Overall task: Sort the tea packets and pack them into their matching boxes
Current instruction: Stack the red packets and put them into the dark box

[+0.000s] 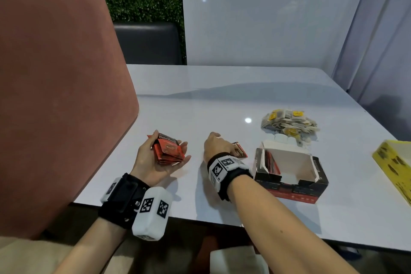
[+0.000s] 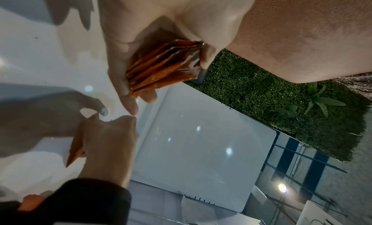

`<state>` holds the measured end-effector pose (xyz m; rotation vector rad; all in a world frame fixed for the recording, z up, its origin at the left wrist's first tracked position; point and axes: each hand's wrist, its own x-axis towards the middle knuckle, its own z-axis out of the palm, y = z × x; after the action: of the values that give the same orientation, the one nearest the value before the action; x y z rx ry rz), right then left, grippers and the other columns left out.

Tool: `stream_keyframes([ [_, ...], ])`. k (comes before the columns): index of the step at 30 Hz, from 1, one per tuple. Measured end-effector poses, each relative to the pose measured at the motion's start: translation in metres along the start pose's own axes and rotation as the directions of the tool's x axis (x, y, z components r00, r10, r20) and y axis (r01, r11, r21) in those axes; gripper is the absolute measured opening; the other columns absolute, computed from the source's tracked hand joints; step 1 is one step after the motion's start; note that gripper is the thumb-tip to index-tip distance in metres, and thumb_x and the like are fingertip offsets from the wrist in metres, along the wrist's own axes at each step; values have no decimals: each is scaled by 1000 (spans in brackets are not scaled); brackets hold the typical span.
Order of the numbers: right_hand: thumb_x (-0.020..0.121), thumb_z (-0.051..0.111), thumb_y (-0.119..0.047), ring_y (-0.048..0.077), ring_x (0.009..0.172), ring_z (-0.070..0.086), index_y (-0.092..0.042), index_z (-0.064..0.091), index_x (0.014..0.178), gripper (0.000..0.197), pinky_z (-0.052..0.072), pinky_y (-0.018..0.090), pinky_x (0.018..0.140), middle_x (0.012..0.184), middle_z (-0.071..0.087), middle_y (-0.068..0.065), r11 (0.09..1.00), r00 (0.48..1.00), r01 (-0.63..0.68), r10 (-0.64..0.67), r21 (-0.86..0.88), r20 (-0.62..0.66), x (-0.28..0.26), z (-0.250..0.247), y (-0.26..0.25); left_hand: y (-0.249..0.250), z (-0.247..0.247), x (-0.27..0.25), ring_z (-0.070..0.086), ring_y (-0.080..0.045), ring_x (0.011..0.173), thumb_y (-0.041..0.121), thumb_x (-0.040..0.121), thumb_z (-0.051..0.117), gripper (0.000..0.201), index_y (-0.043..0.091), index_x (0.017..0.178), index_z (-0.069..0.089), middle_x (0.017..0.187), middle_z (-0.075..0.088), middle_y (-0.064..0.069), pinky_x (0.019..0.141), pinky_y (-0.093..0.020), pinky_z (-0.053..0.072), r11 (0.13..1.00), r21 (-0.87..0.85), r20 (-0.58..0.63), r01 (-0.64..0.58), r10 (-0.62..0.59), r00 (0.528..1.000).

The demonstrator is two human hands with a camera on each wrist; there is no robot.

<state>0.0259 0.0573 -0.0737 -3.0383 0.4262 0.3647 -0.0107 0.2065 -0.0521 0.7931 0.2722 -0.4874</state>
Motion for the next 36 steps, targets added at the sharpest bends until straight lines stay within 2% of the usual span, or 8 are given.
stream_keyframes([
  [6,90,45,2,36,101,59,-1,53,109,21,44,37,70,110,59,16,888,895,379,-280,259,-348,-58,-66,15,-2,1,-6,62,-27,91,42,89,44,48,-1,103,59,100,65,-18,78,-46,56,999,33,9,9,-10,1000],
  [13,82,46,-10,22,76,66,-16,60,107,29,50,26,62,93,71,-1,605,475,793,-545,68,-691,-113,-40,19,-12,16,-9,68,-22,64,42,93,38,45,7,78,64,79,67,-11,57,-33,57,994,90,42,-53,50,998],
  [17,71,55,0,13,77,64,-19,64,101,36,47,19,60,100,70,-5,613,495,785,-533,90,-687,-113,-10,25,-13,17,-8,69,-25,92,64,88,32,77,-2,92,72,106,68,-15,74,-36,58,998,67,111,13,-20,994],
  [21,72,54,6,21,88,66,-14,61,111,44,54,28,68,113,67,2,568,521,807,-553,162,-650,-114,-11,28,-14,23,-12,68,-27,95,75,78,36,91,-6,109,63,108,66,-18,75,-37,58,994,108,108,-12,1,994],
  [25,84,49,8,26,98,62,-21,43,132,56,53,39,75,121,61,2,529,598,788,-533,315,-599,-114,-18,30,-16,29,-16,66,-24,88,49,42,88,88,-2,108,60,102,66,-17,71,-37,58,983,171,134,-60,37,990],
  [28,82,66,-11,24,118,45,-13,33,135,63,46,38,94,126,47,9,505,593,798,-561,330,-577,-108,-28,39,-16,29,-21,67,-21,70,40,33,93,64,5,82,72,83,68,-13,57,-29,56,967,246,224,-63,6,975],
  [32,61,84,-38,27,145,1,-28,3,147,119,17,47,114,156,7,8,560,639,768,-699,310,-319,-93,-48,51,-20,35,-28,70,-20,75,26,39,94,50,10,82,75,81,70,-11,62,-32,58,940,339,324,-23,-94,941],
  [36,70,77,-29,26,128,35,-41,21,141,92,44,49,98,142,28,4,533,593,801,-770,272,-236,-89,-56,61,-28,47,-33,69,-23,76,-4,48,80,33,6,79,73,85,67,-14,69,-35,58,925,378,351,25,-168,921],
])
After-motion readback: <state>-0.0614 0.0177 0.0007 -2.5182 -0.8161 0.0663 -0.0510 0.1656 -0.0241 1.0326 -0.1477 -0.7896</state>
